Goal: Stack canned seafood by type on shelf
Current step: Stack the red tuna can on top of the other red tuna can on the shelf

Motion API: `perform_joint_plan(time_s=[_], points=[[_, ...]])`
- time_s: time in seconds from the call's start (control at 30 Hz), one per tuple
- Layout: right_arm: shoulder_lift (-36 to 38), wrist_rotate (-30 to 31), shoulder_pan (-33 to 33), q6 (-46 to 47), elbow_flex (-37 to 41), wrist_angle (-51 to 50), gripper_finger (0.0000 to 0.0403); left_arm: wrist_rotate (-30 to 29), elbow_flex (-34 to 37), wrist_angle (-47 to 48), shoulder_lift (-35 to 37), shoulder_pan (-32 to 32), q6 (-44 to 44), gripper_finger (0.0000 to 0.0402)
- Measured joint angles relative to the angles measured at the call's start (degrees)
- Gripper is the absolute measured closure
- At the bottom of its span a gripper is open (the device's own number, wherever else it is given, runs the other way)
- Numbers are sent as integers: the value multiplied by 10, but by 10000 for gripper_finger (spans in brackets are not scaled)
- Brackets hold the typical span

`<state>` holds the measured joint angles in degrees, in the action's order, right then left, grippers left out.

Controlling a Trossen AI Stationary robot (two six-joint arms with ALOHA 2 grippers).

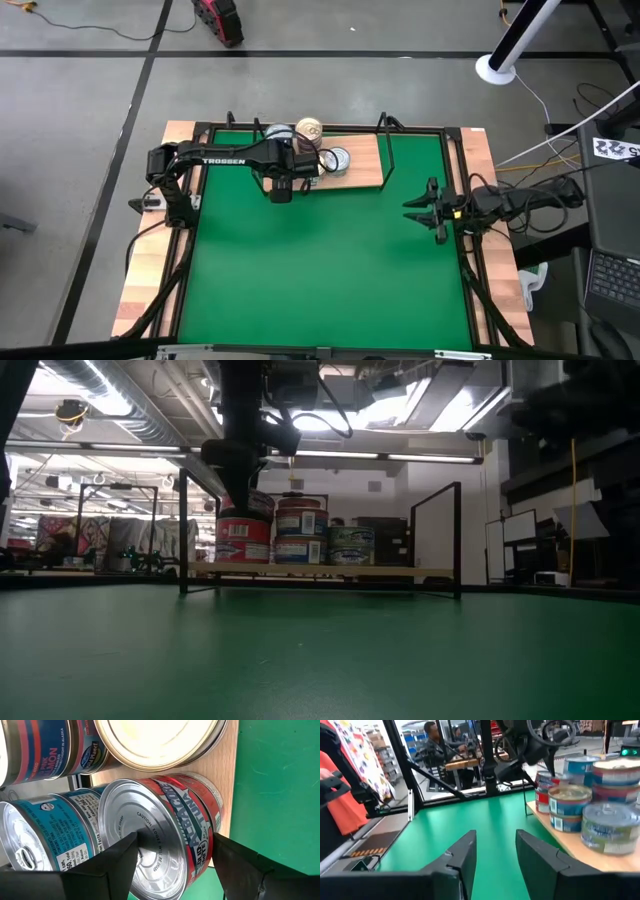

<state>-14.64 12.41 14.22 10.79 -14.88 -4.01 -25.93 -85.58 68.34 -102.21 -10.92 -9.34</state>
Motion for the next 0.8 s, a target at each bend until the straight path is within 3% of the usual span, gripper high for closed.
perform_joint_plan(time_s=[0.57,0.8], points=[[65,12,0,31,140,89,267,0,0,0,0,0,0,164],[67,35,0,25,142,87,267,0,0,-1,0,0,2,164]])
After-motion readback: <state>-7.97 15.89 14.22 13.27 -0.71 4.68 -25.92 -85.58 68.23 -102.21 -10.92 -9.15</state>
